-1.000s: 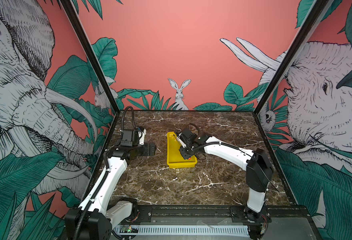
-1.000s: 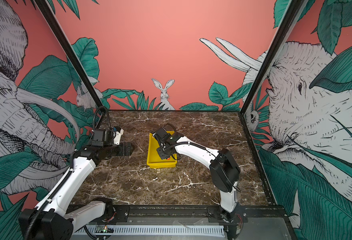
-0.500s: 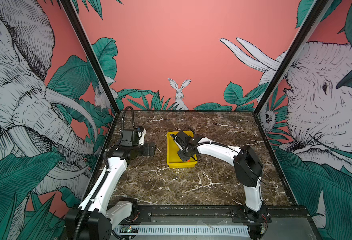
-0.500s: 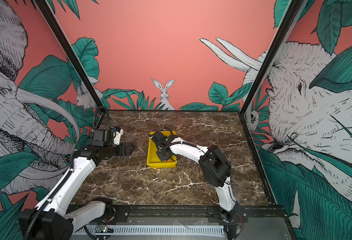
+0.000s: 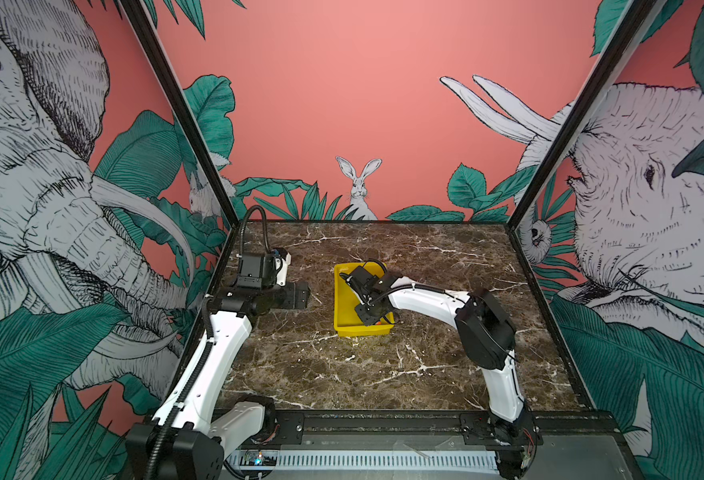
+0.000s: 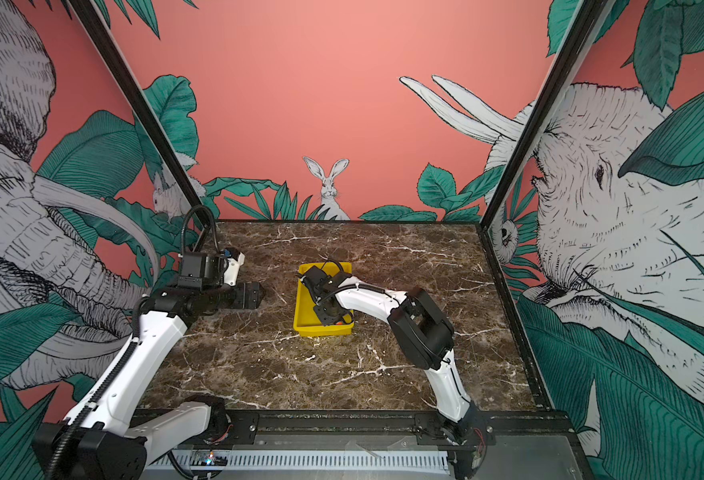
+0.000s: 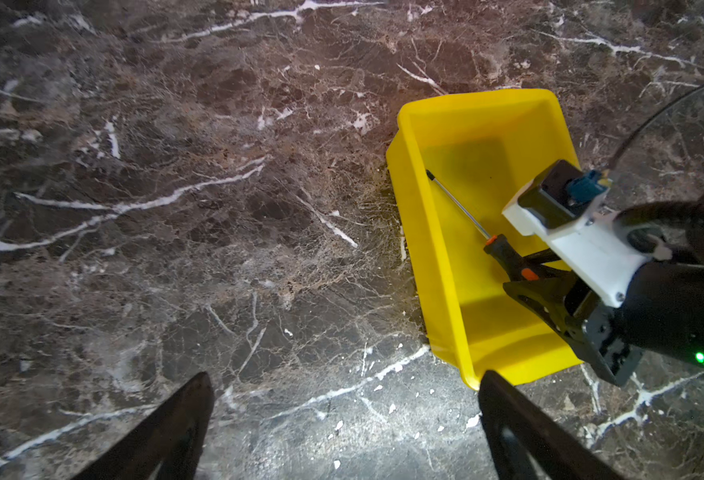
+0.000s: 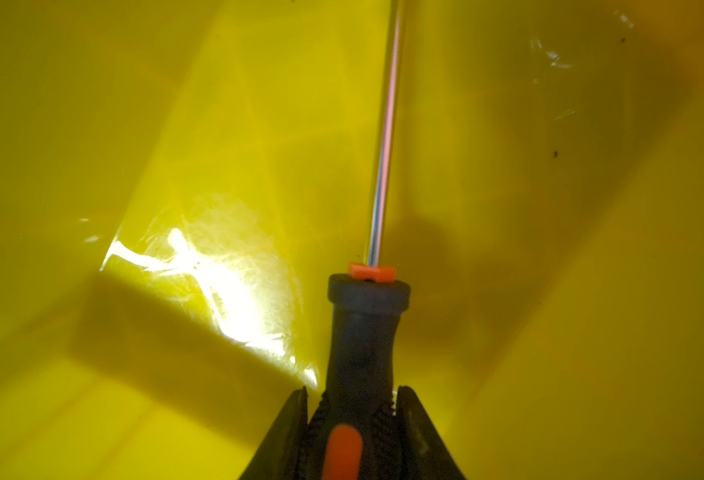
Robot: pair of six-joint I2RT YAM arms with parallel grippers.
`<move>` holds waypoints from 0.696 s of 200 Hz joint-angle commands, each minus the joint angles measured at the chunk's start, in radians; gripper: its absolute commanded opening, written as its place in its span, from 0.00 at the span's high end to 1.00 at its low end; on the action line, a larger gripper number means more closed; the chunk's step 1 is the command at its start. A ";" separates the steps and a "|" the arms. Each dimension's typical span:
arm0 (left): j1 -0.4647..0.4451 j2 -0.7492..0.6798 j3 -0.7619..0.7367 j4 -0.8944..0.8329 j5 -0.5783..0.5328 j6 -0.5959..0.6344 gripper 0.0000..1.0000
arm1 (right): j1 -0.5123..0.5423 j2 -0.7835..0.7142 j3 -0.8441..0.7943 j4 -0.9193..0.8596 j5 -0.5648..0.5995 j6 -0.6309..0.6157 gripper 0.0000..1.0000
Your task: Put the screwdriver in the bin
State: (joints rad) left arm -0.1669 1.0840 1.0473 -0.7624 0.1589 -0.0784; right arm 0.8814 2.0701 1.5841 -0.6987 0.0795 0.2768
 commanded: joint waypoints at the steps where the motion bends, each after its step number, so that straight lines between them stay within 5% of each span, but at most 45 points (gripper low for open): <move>1: 0.001 -0.022 0.060 -0.117 -0.030 0.064 0.00 | -0.005 0.016 0.027 0.007 0.023 0.001 0.63; 24: 0.001 -0.023 0.108 -0.182 -0.050 0.067 0.00 | -0.007 0.021 0.031 0.007 0.025 0.004 0.58; 89: 0.001 -0.046 0.224 -0.312 -0.051 0.072 0.00 | -0.005 -0.155 -0.017 0.020 0.056 0.013 0.18; 139: 0.001 -0.049 0.213 -0.291 -0.081 0.070 0.00 | -0.005 -0.356 -0.066 0.023 0.055 -0.020 0.08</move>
State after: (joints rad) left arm -0.1669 1.0462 1.2480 -1.0332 0.1024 -0.0170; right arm 0.8806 1.8015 1.5372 -0.6838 0.1162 0.2787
